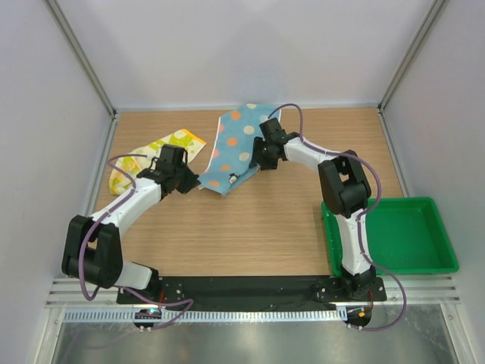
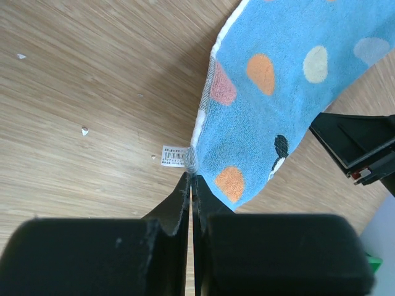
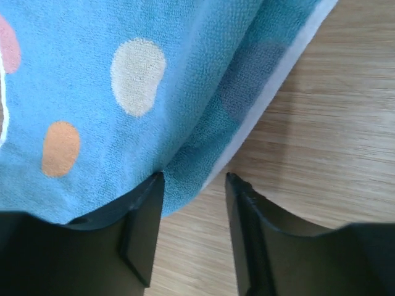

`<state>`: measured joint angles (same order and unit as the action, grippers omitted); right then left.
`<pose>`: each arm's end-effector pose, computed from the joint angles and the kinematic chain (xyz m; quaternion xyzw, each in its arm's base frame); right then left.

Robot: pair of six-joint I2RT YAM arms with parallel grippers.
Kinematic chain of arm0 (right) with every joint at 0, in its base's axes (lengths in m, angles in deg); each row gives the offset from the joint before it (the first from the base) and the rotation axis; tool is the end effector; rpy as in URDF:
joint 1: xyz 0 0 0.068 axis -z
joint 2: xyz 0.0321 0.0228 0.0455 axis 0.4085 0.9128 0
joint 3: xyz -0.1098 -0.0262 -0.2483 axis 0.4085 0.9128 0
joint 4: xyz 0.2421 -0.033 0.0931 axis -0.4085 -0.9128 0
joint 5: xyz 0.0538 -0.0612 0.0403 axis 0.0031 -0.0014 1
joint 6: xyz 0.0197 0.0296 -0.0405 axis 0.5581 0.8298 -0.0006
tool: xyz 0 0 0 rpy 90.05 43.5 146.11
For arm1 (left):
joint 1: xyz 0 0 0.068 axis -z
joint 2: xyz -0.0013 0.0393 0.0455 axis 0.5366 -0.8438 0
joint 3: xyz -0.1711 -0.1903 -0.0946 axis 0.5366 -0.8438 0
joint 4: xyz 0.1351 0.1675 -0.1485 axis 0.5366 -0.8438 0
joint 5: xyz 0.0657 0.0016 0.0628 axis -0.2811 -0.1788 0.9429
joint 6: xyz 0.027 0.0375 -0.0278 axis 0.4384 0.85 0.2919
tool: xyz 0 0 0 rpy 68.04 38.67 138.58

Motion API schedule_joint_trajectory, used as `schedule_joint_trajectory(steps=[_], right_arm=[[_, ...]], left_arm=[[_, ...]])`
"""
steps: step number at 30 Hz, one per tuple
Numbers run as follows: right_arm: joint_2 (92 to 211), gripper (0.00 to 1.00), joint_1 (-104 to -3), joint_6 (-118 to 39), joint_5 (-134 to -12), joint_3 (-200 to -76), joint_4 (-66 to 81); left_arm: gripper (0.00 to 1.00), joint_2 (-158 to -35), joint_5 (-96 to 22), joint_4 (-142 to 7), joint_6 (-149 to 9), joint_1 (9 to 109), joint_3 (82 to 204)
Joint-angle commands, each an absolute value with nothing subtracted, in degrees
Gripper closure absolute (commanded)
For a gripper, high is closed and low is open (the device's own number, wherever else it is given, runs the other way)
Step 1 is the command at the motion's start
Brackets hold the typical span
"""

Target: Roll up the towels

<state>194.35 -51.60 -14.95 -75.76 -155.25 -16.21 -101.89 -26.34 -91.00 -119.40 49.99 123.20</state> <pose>0.4165 0.2199 0.1661 0.0208 0.9542 0.1777 0.2399 0.2791 -0.0865 0.2257 -0.3513 0.8721 -0.1983 0.2769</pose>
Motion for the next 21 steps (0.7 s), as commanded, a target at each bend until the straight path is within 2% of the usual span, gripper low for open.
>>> schedule_joint_trajectory(steps=[1, 2, 4, 5, 7, 8, 15, 21], right_arm=[[196.99, 0.51, -52.41, -14.4, -74.04, -157.2, -16.79], [197.0, 0.62, -52.59, -14.49, -73.69, -157.2, -16.79], [197.0, 0.72, -52.76, -14.67, -73.51, -156.59, -16.88], [196.74, 0.81, -52.85, -14.75, -73.34, -156.15, -16.62], [196.12, 0.91, -53.03, -15.02, -73.25, -154.05, -16.0], [195.34, 0.99, -53.03, -15.37, -73.25, -153.26, -16.0], [184.9, 0.99, -56.8, -13.09, -72.01, -135.01, -11.79], [175.3, 0.99, -66.02, -6.07, -73.24, -122.15, -9.49]], left_arm=[[1.0, -99.65, -25.91, -91.96, -117.67, 49.33, 125.31], [1.0, -99.56, -25.83, -92.49, -117.5, 49.24, 125.22], [1.0, -99.13, -25.65, -92.67, -117.14, 48.89, 125.22], [1.0, -98.69, -25.65, -92.84, -116.79, 48.54, 125.13], [1.0, -98.16, -25.65, -93.19, -116.35, 48.19, 124.96], [1.0, -97.81, -25.65, -93.37, -116.09, 47.84, 125.04], [1.0, -94.83, -23.28, -98.02, -111.08, 45.56, 125.92], [1.0, -91.75, -22.58, -101.54, -107.83, 45.02, 123.91]])
